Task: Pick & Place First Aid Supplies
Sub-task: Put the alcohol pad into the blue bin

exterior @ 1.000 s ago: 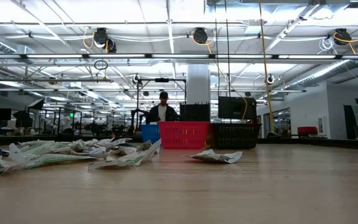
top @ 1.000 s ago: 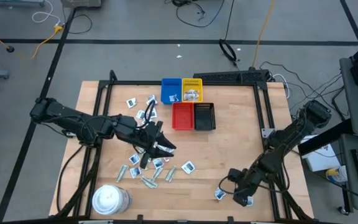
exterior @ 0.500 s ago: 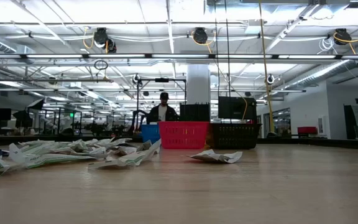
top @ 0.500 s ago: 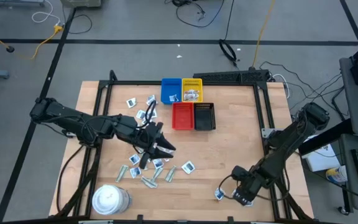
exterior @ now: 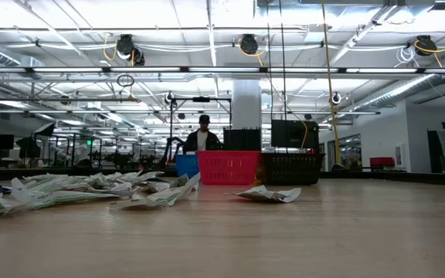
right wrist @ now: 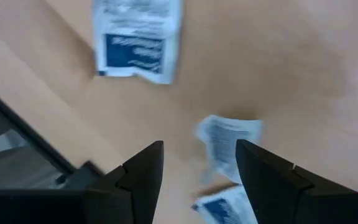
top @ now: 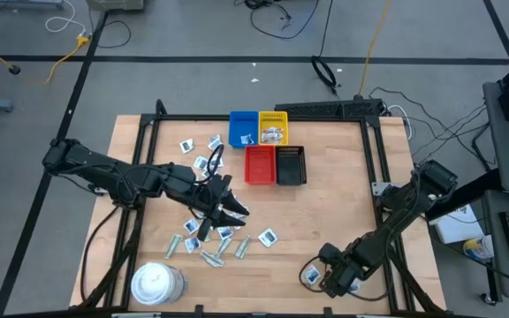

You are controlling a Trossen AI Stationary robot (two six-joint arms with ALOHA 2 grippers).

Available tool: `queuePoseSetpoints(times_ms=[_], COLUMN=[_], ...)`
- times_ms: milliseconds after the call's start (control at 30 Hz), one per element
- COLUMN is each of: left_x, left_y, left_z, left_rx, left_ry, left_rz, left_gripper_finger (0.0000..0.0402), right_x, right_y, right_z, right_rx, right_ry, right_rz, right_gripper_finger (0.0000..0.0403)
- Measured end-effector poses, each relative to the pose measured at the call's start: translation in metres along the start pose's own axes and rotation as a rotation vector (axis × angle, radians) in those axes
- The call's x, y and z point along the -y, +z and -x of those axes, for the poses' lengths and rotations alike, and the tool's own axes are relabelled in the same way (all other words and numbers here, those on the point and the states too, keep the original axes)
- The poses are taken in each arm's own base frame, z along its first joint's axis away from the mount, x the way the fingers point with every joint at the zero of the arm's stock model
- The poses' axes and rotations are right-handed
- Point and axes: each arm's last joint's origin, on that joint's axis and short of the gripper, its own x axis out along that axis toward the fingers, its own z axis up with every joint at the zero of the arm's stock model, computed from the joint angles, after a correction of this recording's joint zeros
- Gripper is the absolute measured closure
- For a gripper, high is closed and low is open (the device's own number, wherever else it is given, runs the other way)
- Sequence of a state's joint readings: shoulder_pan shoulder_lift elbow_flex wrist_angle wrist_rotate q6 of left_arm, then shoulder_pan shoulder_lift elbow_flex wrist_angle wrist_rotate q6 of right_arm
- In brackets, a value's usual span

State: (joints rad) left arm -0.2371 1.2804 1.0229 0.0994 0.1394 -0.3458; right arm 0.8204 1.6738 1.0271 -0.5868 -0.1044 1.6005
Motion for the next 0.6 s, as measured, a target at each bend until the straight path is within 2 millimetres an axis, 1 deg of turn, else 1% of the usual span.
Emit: queuePoseSetpoints(times_ms=[133,233,333,533,600], left_x=[0.0000,0.0000,0.0000,0.0000,-0.0003], left_y=[0.0000,0.0001,0.0000,0.0000,0.0002], left_z=[0.0000,0.0000,0.0000,0.0000,0.0000], left_rx=[0.000,0.000,0.000,0.000,0.001], left_ry=[0.000,-0.001,-0.001,-0.001,0.000], left_rz=[0.000,0.000,-0.001,-0.002,-0.002], left_gripper_finger=[0.0245,0.0245,0.0245,0.0245,0.0245], right_x=[0.0050,0.0063,0.0062,0.0061,0.0065], right_y=[0.0006,0.0008,-0.0009,-0.0013,-0.0007], right_z=[-0.0065,-0.0067,-0.0067,-0.0067,-0.0054], right_rx=[-0.003,-0.006,-0.030,-0.030,-0.025], right_ry=[-0.070,-0.082,-0.080,-0.079,-0.079], right_rz=[0.003,-0.006,0.009,0.042,0.055], right_gripper_finger=[0.0210,0.0233,0.0275,0.0386,0.0395])
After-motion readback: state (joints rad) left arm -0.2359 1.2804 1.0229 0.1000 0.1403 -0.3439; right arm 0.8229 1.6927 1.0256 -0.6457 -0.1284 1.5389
